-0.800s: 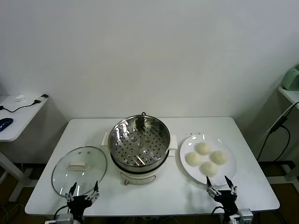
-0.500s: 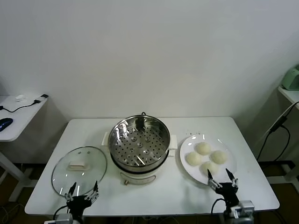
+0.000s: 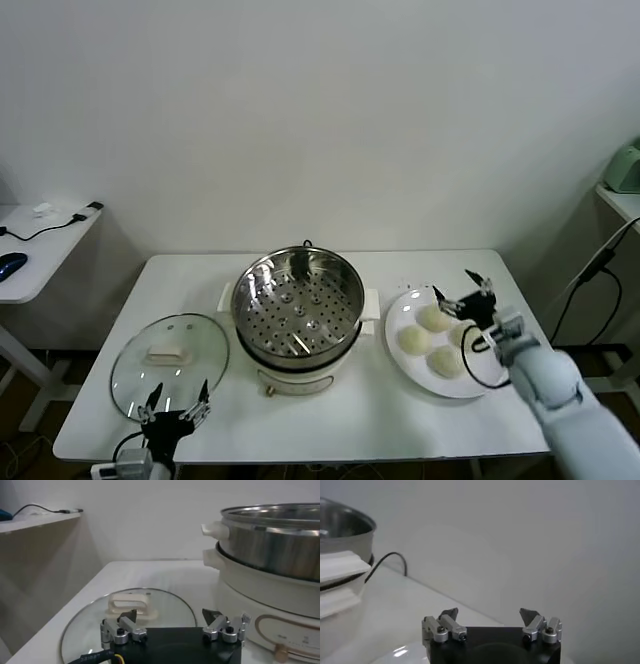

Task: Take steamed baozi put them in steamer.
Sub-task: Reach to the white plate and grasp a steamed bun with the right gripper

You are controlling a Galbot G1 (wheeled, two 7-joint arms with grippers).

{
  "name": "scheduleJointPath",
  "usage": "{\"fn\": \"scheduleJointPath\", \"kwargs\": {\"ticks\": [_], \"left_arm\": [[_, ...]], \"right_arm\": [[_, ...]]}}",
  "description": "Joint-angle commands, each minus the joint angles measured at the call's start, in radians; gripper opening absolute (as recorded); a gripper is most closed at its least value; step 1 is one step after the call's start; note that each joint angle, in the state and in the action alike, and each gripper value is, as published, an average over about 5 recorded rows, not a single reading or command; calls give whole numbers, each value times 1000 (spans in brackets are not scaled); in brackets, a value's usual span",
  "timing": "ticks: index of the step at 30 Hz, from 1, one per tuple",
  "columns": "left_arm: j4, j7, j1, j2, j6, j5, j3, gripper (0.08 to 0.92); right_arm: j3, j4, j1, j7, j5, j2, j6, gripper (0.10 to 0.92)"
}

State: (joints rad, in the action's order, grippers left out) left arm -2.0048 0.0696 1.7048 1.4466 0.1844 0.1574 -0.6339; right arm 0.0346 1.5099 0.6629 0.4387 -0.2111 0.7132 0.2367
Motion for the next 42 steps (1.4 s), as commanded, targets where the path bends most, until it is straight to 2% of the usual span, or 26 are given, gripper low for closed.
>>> {"fn": "scheduleJointPath", "kwargs": {"ticks": [1,4,7,10,14,24,42], "left_arm": [[3,1,-3,-2,7,13,2,823],[4,-1,-4,-3,6,16,2,823],[8,-2,-6,-7,4,16,1,823],[16,-2,-8,-12,0,14,0,823],[26,-2,-7,-18,-9,13,1,823],[45,-2,-7,-22,-26,11,5,823],[60,3,8,-20,-50,6,6,823]], "right_arm": [[-732,-315,-747,616,44,-264,-160,823],[-964,-378,-925,733,56,-235,-228,823],[-1194,-427,-1081,790,52,-177,-243,823],[-1371,-463,-1183,792,25,-105,-214,823],[-1465,-492,-1213,746,-33,-16,-142,823],[-1345,-588,-1003,627,-41,159,-21,823],[-1163,-747,-824,586,48,273,-43,823]]}}
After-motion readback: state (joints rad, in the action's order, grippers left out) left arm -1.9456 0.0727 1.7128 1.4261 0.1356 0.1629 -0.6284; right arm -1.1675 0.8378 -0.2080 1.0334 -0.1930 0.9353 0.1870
